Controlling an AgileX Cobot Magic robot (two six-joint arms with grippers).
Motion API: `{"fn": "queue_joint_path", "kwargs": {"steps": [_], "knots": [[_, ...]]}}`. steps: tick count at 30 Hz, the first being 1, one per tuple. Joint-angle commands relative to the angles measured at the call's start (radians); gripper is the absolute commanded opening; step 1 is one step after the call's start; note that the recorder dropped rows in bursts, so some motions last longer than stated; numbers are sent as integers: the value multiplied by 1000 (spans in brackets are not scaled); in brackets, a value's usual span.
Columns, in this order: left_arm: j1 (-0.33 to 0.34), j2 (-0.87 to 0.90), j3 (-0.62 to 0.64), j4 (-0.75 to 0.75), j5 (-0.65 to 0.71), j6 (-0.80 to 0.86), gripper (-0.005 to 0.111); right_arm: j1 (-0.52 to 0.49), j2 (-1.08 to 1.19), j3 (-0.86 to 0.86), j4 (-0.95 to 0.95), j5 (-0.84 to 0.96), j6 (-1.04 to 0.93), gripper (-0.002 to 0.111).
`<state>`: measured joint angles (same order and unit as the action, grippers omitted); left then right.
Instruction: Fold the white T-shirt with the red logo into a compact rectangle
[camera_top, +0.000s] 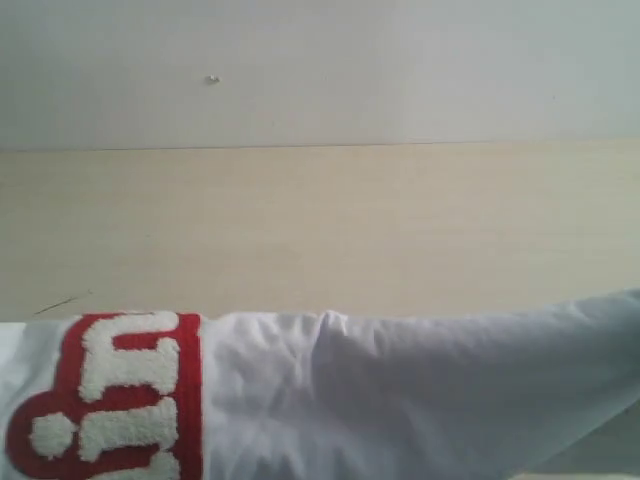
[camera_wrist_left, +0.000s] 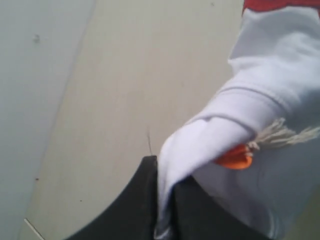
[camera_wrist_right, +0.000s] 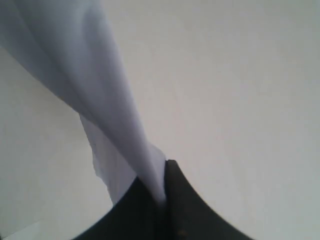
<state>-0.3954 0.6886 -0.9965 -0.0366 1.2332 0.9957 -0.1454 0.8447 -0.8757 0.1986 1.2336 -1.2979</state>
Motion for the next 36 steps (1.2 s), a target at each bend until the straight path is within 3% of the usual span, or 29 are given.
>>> {"fn": "queue_joint_path", "kwargs": {"steps": [1,4,13,19,23,27,31,36], "knots": [[-7,224,28,77,-12,67,0,-5,99,41,-12,-32,-17,0],[19,378,28,96,-12,75,0,-5,193,41,-15,-83,-17,0],[208,697,28,107,-450,96,0,-5,478,41,-72,-449,-7,0],[310,875,28,105,-653,99,0,-5,679,39,-79,-695,28,0],[315,987,28,105,-780,76,0,-5,801,39,-79,-816,51,0],[315,1069,28,105,-1013,-70,0,-5,874,30,-79,-929,81,0],[315,1117,28,105,-1169,-184,0,-5,921,-12,-79,-941,99,1],[315,1167,28,105,-1279,-198,0,-5,937,-50,-79,-941,99,9]]}}
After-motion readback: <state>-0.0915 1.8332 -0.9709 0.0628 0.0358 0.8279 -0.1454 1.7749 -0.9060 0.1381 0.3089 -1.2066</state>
